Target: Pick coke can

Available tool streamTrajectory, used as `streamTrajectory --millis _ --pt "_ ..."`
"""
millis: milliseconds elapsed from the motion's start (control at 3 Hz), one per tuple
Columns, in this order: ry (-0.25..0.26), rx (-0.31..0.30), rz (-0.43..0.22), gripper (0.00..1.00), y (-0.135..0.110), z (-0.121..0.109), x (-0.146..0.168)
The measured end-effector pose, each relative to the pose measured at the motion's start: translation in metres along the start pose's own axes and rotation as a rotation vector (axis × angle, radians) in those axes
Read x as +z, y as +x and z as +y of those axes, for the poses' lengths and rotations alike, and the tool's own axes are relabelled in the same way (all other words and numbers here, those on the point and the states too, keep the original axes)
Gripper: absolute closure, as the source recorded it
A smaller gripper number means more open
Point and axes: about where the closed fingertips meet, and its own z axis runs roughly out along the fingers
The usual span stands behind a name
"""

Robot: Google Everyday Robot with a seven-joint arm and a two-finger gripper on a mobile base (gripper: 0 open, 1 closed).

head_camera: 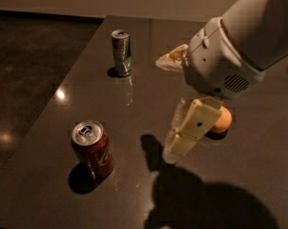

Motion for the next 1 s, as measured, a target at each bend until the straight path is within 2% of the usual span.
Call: streamTrajectory --millis 333,667,1000 --pt "-0.01 -0.009 -0.045 0.0 -0.038 0.006 0.037" --pt "-0.034 -0.018 -0.064 0.0 -0.067 0.011 0.073" --pt "-0.074 -0.035 -0.06 0.0 -0.082 0.017 0.102"
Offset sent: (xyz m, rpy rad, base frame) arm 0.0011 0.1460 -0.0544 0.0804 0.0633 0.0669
